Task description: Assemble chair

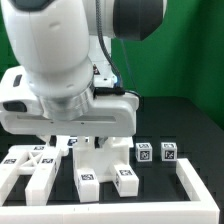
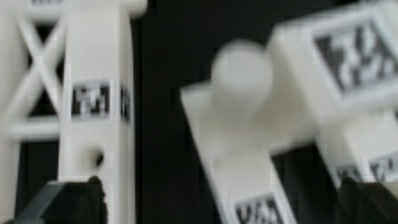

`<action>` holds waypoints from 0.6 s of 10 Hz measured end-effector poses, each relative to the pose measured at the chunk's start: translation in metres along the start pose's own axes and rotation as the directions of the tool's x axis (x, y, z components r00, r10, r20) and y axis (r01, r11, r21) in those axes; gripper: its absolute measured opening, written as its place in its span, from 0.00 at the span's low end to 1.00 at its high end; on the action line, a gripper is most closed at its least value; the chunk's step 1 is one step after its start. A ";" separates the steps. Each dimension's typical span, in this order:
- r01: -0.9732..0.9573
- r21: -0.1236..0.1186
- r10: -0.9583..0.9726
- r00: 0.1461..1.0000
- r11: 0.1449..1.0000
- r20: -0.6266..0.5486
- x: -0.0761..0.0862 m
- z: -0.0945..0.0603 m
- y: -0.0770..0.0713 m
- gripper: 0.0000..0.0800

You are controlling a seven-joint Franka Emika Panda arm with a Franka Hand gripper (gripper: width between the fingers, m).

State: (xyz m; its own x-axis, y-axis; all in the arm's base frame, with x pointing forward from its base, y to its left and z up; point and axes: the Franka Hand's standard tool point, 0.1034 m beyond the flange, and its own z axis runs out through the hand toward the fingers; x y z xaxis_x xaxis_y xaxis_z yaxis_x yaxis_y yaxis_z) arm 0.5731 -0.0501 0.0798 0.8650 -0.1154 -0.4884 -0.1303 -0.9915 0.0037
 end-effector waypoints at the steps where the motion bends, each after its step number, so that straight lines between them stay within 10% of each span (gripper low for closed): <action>1: 0.012 0.002 -0.012 0.997 1.000 -0.075 0.001 -0.005 0.002 0.81; 6: 0.070 -0.015 -0.072 0.954 0.997 -0.292 0.008 -0.006 0.040 0.81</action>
Offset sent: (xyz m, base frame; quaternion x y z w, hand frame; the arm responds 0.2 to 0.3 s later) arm -0.0021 -0.0252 0.0115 -0.0175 0.1921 -0.0542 0.9797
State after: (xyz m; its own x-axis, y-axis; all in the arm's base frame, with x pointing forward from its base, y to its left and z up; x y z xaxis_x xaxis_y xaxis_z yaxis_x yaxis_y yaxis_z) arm 0.5776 -0.0915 0.0813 0.9758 -0.0566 -0.2111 -0.0616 -0.9980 -0.0172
